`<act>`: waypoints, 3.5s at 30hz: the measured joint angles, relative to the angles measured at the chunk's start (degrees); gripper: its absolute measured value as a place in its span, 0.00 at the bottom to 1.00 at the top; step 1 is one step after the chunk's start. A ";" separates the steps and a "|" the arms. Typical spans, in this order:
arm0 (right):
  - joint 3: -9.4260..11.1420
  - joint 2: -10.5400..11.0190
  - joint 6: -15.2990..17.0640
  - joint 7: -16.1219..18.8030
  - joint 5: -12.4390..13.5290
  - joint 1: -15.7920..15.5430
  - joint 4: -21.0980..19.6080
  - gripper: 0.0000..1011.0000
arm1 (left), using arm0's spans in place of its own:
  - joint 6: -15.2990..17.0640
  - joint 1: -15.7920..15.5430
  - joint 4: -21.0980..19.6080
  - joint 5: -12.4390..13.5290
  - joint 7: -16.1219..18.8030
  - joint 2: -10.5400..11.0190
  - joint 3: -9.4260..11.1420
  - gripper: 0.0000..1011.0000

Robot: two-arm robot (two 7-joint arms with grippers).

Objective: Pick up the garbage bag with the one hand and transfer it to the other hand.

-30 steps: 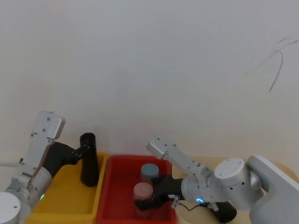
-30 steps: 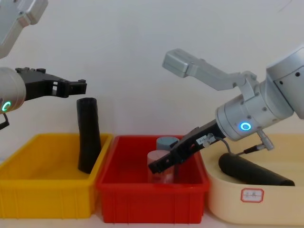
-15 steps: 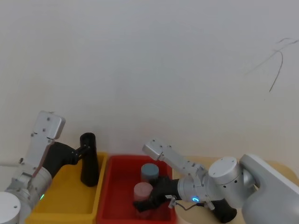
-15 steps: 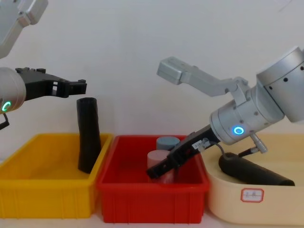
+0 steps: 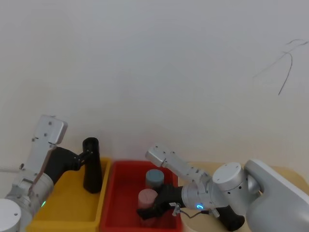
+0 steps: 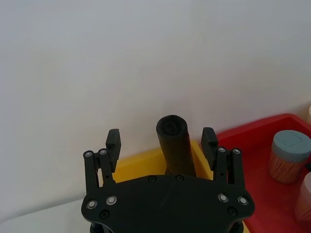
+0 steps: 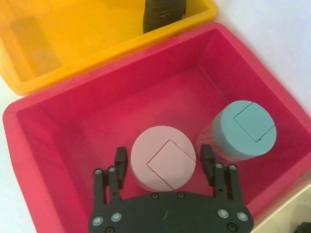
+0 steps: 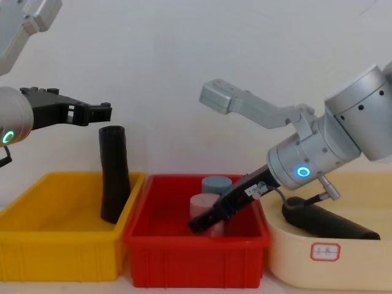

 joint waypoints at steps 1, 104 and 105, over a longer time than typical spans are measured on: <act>0.00 -0.05 -0.05 0.03 -0.02 0.04 0.12 0.90 | 0.00 0.00 0.00 0.00 0.00 0.00 0.00 0.99; 29.31 14.93 13.84 -25.54 7.67 -24.76 -35.80 0.67 | 0.00 0.00 0.00 0.00 0.00 0.00 0.00 0.99; 29.35 14.84 13.74 -25.54 7.67 -24.76 -35.41 0.67 | 0.00 0.00 0.00 0.00 0.00 0.00 0.00 0.99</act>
